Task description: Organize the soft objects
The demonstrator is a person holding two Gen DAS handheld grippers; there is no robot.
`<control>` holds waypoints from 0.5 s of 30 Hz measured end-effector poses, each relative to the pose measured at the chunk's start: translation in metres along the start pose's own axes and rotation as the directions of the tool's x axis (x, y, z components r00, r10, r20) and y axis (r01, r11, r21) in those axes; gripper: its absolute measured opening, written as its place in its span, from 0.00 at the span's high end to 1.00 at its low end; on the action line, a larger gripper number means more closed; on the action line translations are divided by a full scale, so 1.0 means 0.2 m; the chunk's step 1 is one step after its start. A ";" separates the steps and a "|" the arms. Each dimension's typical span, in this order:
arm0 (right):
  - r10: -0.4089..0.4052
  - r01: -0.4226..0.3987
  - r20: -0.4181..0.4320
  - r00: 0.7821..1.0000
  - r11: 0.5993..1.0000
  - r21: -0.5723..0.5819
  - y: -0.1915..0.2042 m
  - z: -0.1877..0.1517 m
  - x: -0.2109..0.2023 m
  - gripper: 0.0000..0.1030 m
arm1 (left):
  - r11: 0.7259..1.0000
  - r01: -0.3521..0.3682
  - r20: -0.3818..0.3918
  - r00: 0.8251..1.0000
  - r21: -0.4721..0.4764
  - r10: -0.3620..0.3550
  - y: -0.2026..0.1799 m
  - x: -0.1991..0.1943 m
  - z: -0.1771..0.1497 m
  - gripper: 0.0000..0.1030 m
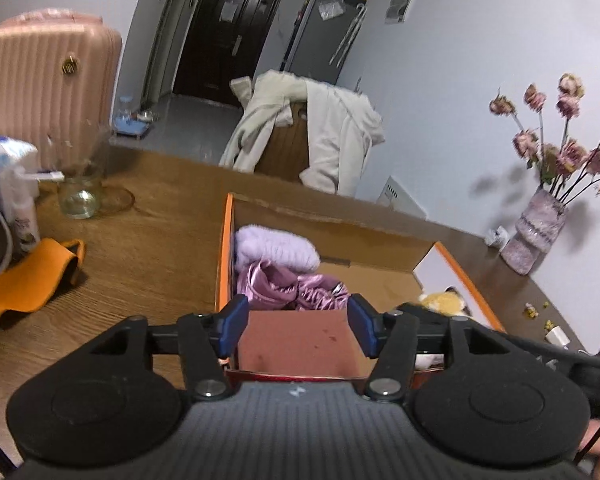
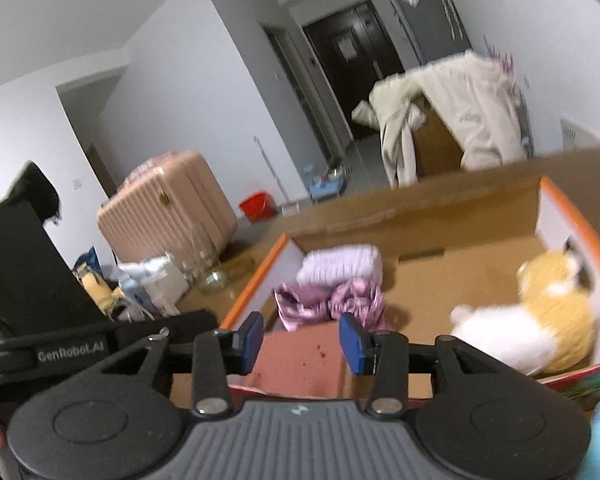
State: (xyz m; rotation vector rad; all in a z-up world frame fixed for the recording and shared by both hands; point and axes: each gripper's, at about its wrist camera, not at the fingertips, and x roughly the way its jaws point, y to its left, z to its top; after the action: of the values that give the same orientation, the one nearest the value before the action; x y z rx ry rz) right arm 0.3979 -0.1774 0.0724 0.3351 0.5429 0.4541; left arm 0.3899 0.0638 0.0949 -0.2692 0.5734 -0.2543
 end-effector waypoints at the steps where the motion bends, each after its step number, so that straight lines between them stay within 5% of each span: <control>1: -0.001 0.002 0.017 1.000 1.000 -0.013 0.01 0.02 -0.06 0.57 | 1.000 0.001 0.014 1.000 0.005 -0.001 -0.01 -0.05 0.01 0.44; 8: -0.004 0.011 0.127 0.992 0.998 -0.061 0.08 0.07 -0.54 0.46 | 0.998 0.002 0.088 0.996 0.065 -0.007 -0.16 -0.38 -0.04 0.31; 15: -0.024 0.050 0.183 0.983 0.989 -0.139 0.13 -0.09 -0.95 0.34 | 0.988 0.022 0.152 0.987 0.150 -0.045 -0.30 -0.71 -0.29 0.20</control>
State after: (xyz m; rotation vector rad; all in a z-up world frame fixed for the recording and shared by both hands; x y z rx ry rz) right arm 0.2356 -0.2468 0.1478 0.2251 0.3369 0.4195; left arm 0.2318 0.0419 0.1378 -0.1532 0.3940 -0.3039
